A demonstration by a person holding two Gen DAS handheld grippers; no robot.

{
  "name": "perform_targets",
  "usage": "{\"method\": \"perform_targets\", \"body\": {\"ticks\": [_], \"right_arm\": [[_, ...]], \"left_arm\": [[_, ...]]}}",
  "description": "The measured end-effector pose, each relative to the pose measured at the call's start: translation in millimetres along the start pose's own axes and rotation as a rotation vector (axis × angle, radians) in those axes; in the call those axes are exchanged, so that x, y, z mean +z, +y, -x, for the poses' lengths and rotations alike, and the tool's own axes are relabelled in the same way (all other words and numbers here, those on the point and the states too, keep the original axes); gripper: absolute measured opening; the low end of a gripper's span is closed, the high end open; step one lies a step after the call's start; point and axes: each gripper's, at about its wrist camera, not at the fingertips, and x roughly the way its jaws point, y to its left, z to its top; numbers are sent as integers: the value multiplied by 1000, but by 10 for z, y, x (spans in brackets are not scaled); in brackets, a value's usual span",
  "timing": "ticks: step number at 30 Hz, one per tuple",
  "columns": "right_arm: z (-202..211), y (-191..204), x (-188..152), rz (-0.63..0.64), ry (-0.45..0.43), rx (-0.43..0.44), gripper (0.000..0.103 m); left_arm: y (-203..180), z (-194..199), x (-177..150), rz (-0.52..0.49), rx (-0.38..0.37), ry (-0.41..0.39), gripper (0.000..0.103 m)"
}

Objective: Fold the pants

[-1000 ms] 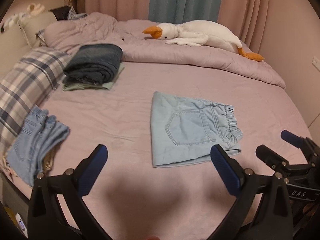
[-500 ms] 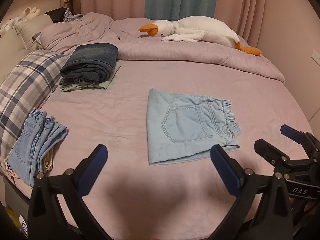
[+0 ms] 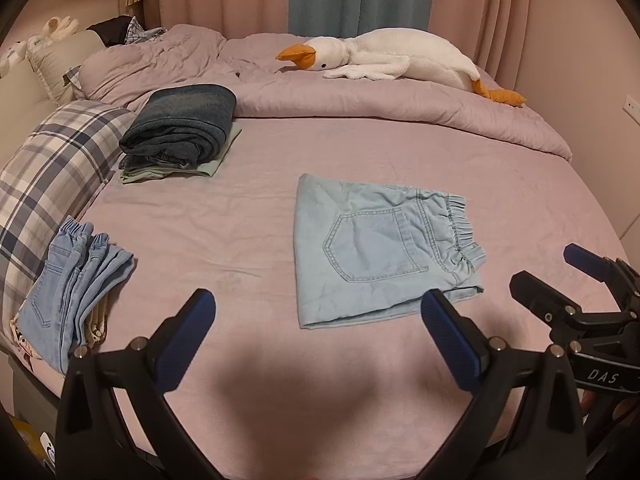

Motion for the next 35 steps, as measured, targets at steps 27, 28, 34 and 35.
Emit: {"method": "perform_targets", "body": {"ticks": [27, 28, 34, 35], "right_arm": [[-38, -12, 15, -2, 4, -6, 102], [-38, -12, 16, -2, 3, -6, 102], [-43, -16, 20, -3, 5, -7, 102], [-44, -15, 22, -4, 5, -7, 102]], "left_arm": [[25, -78, 12, -2, 6, 19, 103], [26, -80, 13, -2, 6, 20, 103], [12, -90, 5, -5, 2, 26, 103], [13, -95, 4, -3, -2, 29, 103]]}}
